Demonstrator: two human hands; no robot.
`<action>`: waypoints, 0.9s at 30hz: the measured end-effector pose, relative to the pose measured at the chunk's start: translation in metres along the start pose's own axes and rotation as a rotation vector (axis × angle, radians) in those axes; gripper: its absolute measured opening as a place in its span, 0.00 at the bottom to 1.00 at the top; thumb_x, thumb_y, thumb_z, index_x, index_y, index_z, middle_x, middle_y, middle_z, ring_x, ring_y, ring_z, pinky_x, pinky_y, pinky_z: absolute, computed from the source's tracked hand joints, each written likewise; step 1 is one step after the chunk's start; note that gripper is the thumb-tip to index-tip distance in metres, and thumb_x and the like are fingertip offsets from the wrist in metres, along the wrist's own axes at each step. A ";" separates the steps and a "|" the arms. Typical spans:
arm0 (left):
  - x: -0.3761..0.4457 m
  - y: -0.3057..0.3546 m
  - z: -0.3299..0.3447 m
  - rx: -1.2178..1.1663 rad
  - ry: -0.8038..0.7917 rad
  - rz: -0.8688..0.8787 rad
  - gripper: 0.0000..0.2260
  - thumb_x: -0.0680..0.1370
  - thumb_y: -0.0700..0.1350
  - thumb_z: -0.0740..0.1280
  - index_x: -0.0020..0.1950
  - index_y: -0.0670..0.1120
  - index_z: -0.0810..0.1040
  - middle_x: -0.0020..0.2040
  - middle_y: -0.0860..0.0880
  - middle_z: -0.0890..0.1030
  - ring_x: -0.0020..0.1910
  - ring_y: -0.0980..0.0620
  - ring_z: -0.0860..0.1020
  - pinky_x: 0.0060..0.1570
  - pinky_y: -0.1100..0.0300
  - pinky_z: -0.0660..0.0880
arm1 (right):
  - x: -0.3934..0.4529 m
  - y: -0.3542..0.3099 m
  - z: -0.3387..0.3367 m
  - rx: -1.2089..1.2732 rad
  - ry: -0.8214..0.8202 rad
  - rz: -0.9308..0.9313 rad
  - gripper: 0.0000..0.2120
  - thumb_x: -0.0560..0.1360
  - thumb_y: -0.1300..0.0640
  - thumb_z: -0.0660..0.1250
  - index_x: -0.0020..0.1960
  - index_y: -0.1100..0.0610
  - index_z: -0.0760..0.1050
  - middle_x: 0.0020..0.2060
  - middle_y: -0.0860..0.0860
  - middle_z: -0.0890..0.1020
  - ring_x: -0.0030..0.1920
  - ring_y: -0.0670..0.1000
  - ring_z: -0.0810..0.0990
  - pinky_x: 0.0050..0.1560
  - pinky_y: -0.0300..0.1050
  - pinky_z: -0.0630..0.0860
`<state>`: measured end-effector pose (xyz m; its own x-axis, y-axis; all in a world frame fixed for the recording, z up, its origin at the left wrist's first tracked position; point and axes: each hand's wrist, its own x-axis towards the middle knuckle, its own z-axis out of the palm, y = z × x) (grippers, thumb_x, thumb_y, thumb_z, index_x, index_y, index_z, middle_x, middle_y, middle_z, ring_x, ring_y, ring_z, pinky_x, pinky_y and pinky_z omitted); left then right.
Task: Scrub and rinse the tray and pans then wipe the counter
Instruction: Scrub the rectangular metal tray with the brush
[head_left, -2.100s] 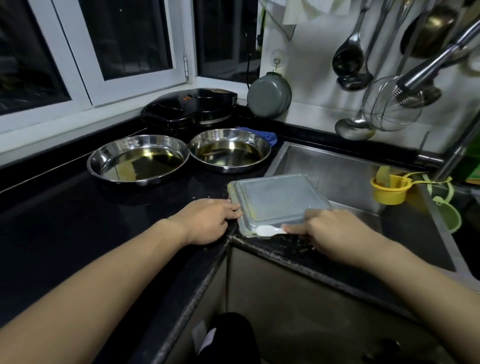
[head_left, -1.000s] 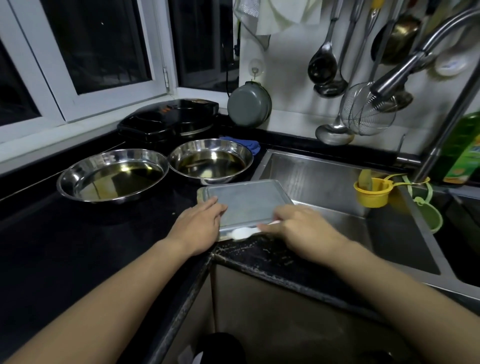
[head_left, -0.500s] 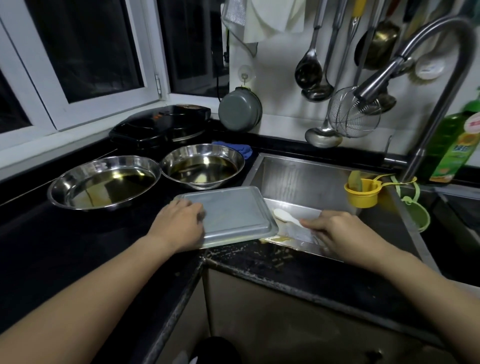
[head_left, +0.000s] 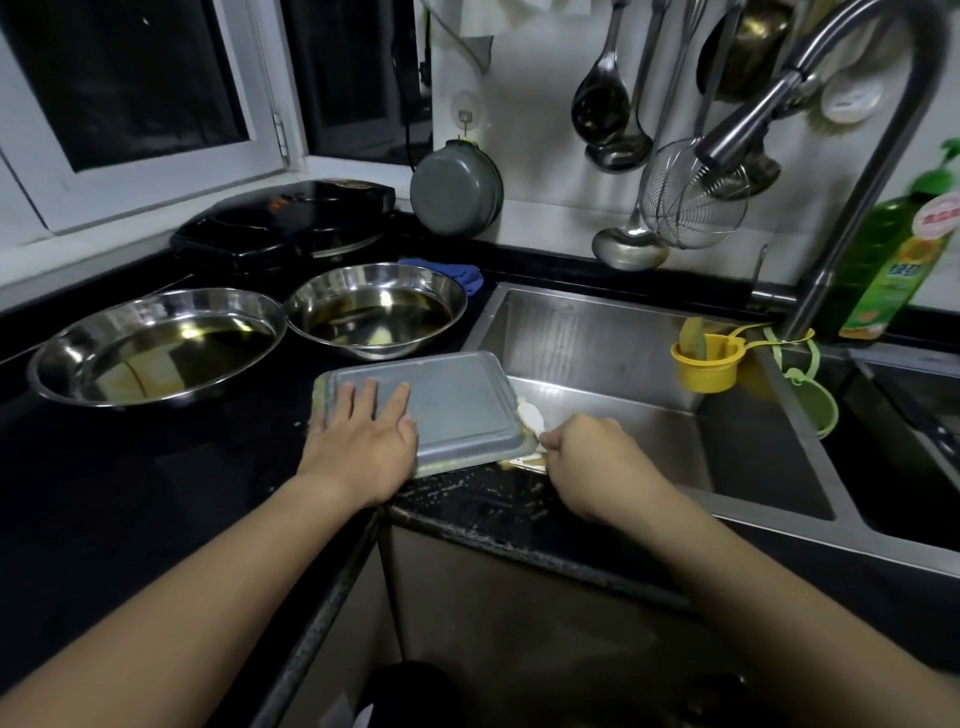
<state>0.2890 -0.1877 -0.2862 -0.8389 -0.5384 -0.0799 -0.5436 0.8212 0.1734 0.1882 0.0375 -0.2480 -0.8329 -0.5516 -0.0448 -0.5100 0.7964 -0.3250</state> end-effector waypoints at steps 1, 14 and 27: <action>0.001 -0.001 0.000 -0.002 0.000 -0.003 0.26 0.85 0.57 0.40 0.84 0.58 0.42 0.84 0.47 0.41 0.83 0.45 0.40 0.80 0.41 0.42 | 0.000 -0.001 0.002 -0.007 -0.001 0.004 0.14 0.77 0.57 0.61 0.58 0.55 0.81 0.53 0.56 0.83 0.53 0.60 0.80 0.53 0.49 0.78; 0.015 -0.025 -0.015 -0.029 -0.120 0.076 0.26 0.85 0.59 0.42 0.84 0.60 0.45 0.84 0.52 0.44 0.83 0.48 0.42 0.80 0.42 0.47 | -0.035 -0.035 0.008 0.171 -0.086 0.154 0.11 0.77 0.58 0.62 0.55 0.61 0.78 0.48 0.58 0.73 0.49 0.59 0.72 0.51 0.44 0.72; 0.016 -0.046 0.003 -0.058 -0.056 0.221 0.31 0.83 0.66 0.38 0.84 0.55 0.49 0.84 0.51 0.46 0.83 0.48 0.40 0.80 0.49 0.38 | -0.065 -0.114 0.053 0.581 -0.002 0.284 0.18 0.78 0.55 0.62 0.64 0.64 0.72 0.57 0.62 0.81 0.59 0.63 0.80 0.57 0.49 0.76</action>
<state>0.3000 -0.2334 -0.2988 -0.9385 -0.3337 -0.0882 -0.3452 0.9051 0.2484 0.3124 -0.0306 -0.2577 -0.9176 -0.3403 -0.2054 -0.0701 0.6473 -0.7590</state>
